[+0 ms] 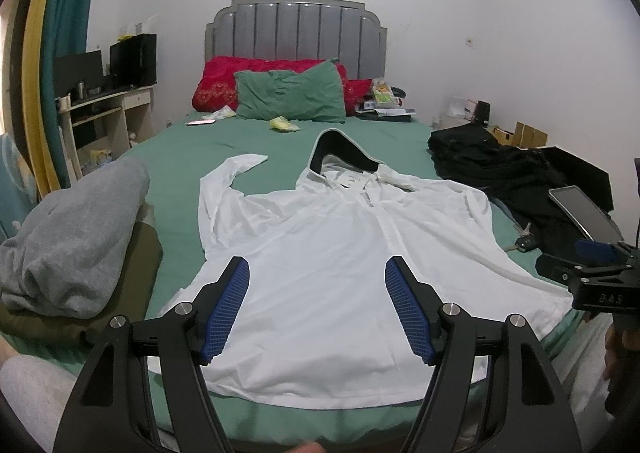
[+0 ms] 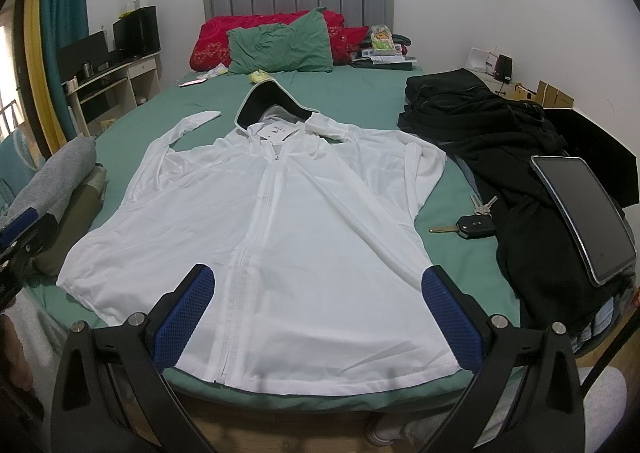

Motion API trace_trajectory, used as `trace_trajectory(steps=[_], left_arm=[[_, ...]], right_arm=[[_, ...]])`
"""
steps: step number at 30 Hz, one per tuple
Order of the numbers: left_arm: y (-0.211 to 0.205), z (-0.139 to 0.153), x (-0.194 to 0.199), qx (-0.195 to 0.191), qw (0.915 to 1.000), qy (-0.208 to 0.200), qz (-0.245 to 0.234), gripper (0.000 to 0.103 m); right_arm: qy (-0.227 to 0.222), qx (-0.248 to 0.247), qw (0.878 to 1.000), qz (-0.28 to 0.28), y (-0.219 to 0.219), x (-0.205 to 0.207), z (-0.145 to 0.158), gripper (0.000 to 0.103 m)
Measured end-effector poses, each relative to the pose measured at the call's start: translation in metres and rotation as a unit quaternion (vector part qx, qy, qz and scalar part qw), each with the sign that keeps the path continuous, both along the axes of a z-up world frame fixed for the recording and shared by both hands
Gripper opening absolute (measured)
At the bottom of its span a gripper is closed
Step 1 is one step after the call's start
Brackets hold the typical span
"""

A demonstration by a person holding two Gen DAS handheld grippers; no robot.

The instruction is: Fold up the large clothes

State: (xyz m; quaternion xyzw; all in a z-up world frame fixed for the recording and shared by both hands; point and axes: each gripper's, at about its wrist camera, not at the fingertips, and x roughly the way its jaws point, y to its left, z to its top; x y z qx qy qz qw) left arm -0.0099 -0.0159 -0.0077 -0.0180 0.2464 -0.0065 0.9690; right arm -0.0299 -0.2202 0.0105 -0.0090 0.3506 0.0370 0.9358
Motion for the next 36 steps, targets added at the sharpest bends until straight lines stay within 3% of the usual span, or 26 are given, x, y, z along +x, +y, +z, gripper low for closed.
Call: trace_trajectory(steps=[4, 8, 15, 18, 21, 24, 27, 32, 34, 36], left_arm=[[-0.003, 0.002, 0.004, 0.019, 0.9998, 0.001, 0.007, 0.074], [-0.002, 0.006, 0.018, 0.012, 0.9999, 0.009, -0.005, 0.074], [0.020, 0.000, 0.079, -0.021, 0.9981, 0.057, -0.011, 0.074], [0.025, -0.002, 0.116, -0.006, 0.9974, 0.071, -0.012, 0.074], [0.029, -0.006, 0.157, -0.002, 0.9962, 0.083, -0.025, 0.074], [0.032, -0.014, 0.196, 0.006, 0.9951, 0.094, -0.029, 0.074], [0.040, -0.030, 0.231, 0.006, 0.9942, 0.105, -0.022, 0.074], [0.064, -0.058, 0.271, -0.015, 0.9900, 0.140, 0.005, 0.074], [0.069, -0.062, 0.282, -0.012, 0.9891, 0.146, 0.004, 0.074], [0.070, -0.064, 0.292, -0.004, 0.9893, 0.146, 0.006, 0.074]], right_arm=[[0.000, 0.006, 1.000, 0.003, -0.001, 0.000, 0.000, 0.102], [0.000, -0.009, 1.000, 0.005, -0.007, 0.007, -0.008, 0.102], [0.015, -0.020, 1.000, 0.007, -0.024, 0.053, -0.021, 0.102], [0.013, -0.020, 0.999, 0.022, -0.032, 0.083, -0.022, 0.102], [0.021, -0.007, 0.999, 0.025, -0.046, 0.123, -0.025, 0.101], [0.034, 0.007, 0.999, 0.037, -0.059, 0.170, -0.030, 0.091], [0.051, 0.013, 0.997, 0.052, -0.067, 0.219, -0.037, 0.075], [0.072, -0.093, 0.989, 0.093, -0.067, 0.317, -0.058, 0.073], [0.092, -0.088, 0.986, 0.111, -0.075, 0.355, -0.065, 0.073], [0.144, -0.069, 0.974, 0.160, -0.072, 0.398, -0.080, 0.073]])
